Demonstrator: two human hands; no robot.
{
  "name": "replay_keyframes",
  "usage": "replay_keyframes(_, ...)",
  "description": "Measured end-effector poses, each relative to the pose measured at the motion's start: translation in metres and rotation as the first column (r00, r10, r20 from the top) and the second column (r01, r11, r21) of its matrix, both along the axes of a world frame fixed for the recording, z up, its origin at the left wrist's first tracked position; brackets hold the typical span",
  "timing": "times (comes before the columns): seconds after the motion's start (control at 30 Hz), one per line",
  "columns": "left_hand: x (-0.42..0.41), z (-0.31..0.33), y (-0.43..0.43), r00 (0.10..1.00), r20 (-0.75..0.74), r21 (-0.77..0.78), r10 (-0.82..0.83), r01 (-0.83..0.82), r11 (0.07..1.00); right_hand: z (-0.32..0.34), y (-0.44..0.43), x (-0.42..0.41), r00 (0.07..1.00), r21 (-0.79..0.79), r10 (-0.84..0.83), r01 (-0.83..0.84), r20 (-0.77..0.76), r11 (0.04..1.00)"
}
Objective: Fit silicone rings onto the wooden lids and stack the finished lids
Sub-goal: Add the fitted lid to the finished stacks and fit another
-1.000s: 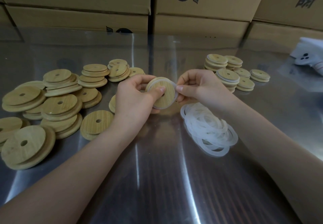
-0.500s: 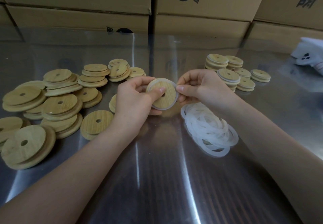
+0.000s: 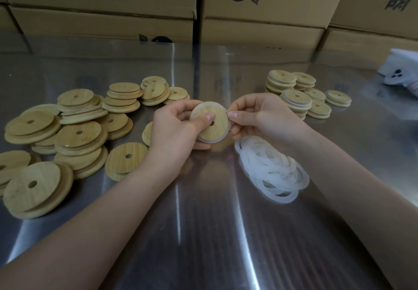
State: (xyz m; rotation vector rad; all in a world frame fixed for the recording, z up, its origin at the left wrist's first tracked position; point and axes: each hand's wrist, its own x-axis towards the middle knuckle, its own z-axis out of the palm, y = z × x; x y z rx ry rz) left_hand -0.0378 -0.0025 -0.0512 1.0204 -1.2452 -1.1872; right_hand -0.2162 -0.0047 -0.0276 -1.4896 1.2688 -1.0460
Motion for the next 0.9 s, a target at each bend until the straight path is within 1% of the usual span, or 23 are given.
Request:
replay_keyframes(0.3, 0.0004, -0.0011, -0.0009, 0.999, -0.027, 0.031, -0.018, 0.019, 0.999, -0.0012, -0.0015, -0.0016, 0.999, 0.036, 0.017, -0.018, 0.052, 0.999)
replay_keyframes(0.43, 0.0011, 0.0, -0.0024, 0.997, -0.077, 0.066, -0.032, 0.037, 0.997, -0.0025, -0.0026, -0.0009, 0.999, -0.001, -0.008, 0.009, 0.045, 1.0)
replay_keyframes(0.6, 0.0008, 0.0014, -0.0023, 0.99, -0.135, 0.106, -0.048, 0.062, 0.992, -0.0037, -0.003, 0.0004, 0.996, -0.03, -0.026, 0.029, 0.09, 0.999)
replay_keyframes(0.73, 0.0002, 0.0027, -0.0022, 0.981, -0.186, 0.143, -0.055, 0.083, 0.986, -0.0041, -0.0009, 0.0029, 0.999, -0.043, 0.011, -0.01, 0.036, 0.999)
replay_keyframes(0.9, 0.0002, 0.0026, -0.0025, 0.979, -0.194, 0.159, -0.062, 0.094, 0.983, -0.0036, -0.0002, 0.0027, 0.995, -0.048, 0.007, -0.002, 0.095, 0.999)
